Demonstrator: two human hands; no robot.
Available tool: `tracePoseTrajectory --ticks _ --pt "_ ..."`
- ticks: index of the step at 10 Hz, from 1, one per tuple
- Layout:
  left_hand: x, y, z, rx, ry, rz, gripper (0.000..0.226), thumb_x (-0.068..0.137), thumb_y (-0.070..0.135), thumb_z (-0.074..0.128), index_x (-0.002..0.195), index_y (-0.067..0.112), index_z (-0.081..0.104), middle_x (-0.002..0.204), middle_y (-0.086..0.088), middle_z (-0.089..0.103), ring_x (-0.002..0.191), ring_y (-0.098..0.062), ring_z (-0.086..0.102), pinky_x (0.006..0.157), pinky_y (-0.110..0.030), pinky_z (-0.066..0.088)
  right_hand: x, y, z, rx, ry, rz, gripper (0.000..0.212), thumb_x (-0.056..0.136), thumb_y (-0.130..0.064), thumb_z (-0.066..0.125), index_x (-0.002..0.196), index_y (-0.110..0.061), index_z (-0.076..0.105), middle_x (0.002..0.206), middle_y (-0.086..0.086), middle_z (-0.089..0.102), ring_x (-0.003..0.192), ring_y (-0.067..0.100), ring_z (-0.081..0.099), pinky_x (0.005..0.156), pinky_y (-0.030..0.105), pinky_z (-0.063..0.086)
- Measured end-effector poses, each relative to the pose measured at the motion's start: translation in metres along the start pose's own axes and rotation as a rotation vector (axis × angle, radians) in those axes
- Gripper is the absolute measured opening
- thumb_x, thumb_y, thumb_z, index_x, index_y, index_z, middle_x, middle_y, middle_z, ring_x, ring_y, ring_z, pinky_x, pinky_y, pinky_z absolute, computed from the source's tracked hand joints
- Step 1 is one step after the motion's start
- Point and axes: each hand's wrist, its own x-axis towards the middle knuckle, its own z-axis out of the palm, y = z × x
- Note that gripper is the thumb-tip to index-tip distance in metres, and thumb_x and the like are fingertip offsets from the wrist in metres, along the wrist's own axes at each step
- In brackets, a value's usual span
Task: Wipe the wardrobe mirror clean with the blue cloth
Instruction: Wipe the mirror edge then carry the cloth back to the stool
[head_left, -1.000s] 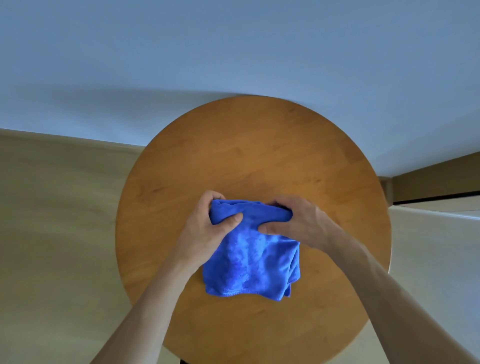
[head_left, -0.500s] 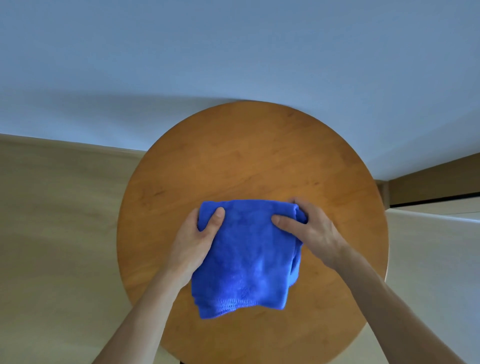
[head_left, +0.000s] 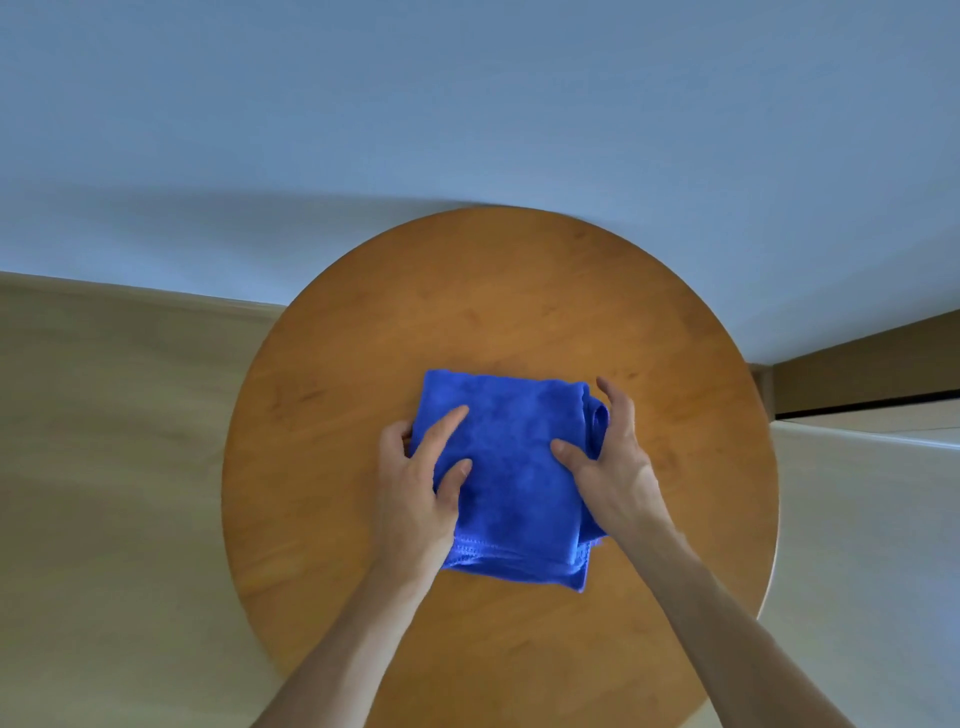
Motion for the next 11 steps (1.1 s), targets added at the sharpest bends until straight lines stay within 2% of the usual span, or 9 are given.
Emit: tracePoseTrajectory --ticks 1,2,3,4,5,7,9,10,11 --pt "0.006 -0.002 0.004 0.321 0.052 0.082 0.047 0.099 0.023 0.063 0.145 0.030 0.056 0.151 -0.010 0.039 0.133 -0.030 0.044 0.106 -0.048 0.045 -0.005 -0.003 0.009 -0.280 0.128 -0.131 0.085 0.090 -0.028 0.070 0.153 -0.044 0.013 0.131 -0.008 0.045 0.103 0.016 0.056 0.071 0.030 0.048" --pt "-0.003 -0.004 0.012 0.592 0.037 0.196 0.054 0.100 0.023 0.056 0.153 0.023 0.045 0.168 -0.013 0.019 0.155 -0.033 0.019 0.114 -0.052 0.038 -0.015 -0.001 0.019 -0.686 0.335 -0.331 0.084 0.085 -0.015 0.072 0.157 -0.026 0.028 0.144 0.011 0.039 0.119 0.031 0.048 0.090 0.042 0.052" --pt "-0.013 -0.007 0.022 0.662 -0.071 0.318 0.060 0.100 0.017 0.055 0.157 0.013 0.036 0.168 -0.009 0.018 0.156 -0.026 0.015 0.119 -0.052 0.032 -0.023 0.005 0.033 -0.843 0.383 -0.568 0.063 0.088 -0.009 0.065 0.148 -0.015 0.048 0.156 0.017 0.039 0.142 0.037 0.039 0.109 0.049 0.043" --pt "-0.014 -0.011 0.021 0.703 -0.159 0.280 0.058 0.106 0.033 0.028 0.160 0.012 0.024 0.168 -0.005 0.018 0.155 -0.020 0.018 0.118 -0.052 0.035 -0.028 0.019 0.044 -0.942 0.240 -0.499 0.060 0.102 -0.040 0.040 0.155 -0.010 0.036 0.163 0.011 0.028 0.152 0.029 0.025 0.117 0.048 0.036" --pt "-0.011 -0.022 0.014 0.772 -0.221 0.309 0.072 0.104 0.059 0.018 0.163 0.017 0.011 0.171 -0.002 0.006 0.157 -0.017 0.007 0.124 -0.052 0.022 -0.023 0.035 0.038 -1.007 0.202 -0.391 0.077 0.101 -0.061 0.023 0.160 -0.012 0.015 0.167 0.005 0.016 0.154 0.026 0.017 0.121 0.047 0.028" --pt "-0.008 -0.021 0.013 0.820 -0.321 0.266 0.097 0.088 0.083 0.023 0.160 0.030 -0.014 0.168 0.000 -0.022 0.154 -0.015 -0.021 0.125 -0.055 0.003 -0.018 0.043 0.028 -1.035 0.158 -0.427 0.076 0.102 -0.061 0.019 0.160 -0.012 0.015 0.168 0.003 0.012 0.154 0.023 0.015 0.123 0.043 0.026" --pt "-0.028 0.000 0.003 0.786 -0.444 0.214 0.088 0.094 0.074 0.026 0.157 0.036 -0.022 0.162 0.002 -0.037 0.149 -0.017 -0.035 0.123 -0.052 -0.010 -0.045 0.021 0.018 -1.033 0.073 -0.348 0.064 0.103 -0.045 0.026 0.157 -0.011 0.028 0.166 0.005 0.019 0.153 0.023 0.020 0.120 0.042 0.033" --pt "-0.047 0.015 -0.013 0.732 -0.480 0.186 0.075 0.103 0.059 0.029 0.160 0.034 -0.014 0.166 0.002 -0.029 0.153 -0.017 -0.027 0.126 -0.048 -0.002 -0.062 0.016 0.011 -0.930 -0.023 -0.259 0.062 0.106 -0.040 0.032 0.160 -0.017 0.015 0.169 -0.001 0.001 0.156 0.016 -0.001 0.124 0.033 0.020" --pt "-0.068 0.038 -0.041 0.681 -0.453 0.151 0.068 0.105 0.053 0.029 0.162 0.031 -0.002 0.169 0.005 -0.019 0.156 -0.013 -0.016 0.126 -0.044 0.004 -0.095 0.001 -0.002 -0.807 -0.014 -0.229 0.061 0.105 -0.037 0.040 0.159 -0.017 0.019 0.169 -0.001 0.004 0.155 0.015 -0.001 0.122 0.029 0.025"
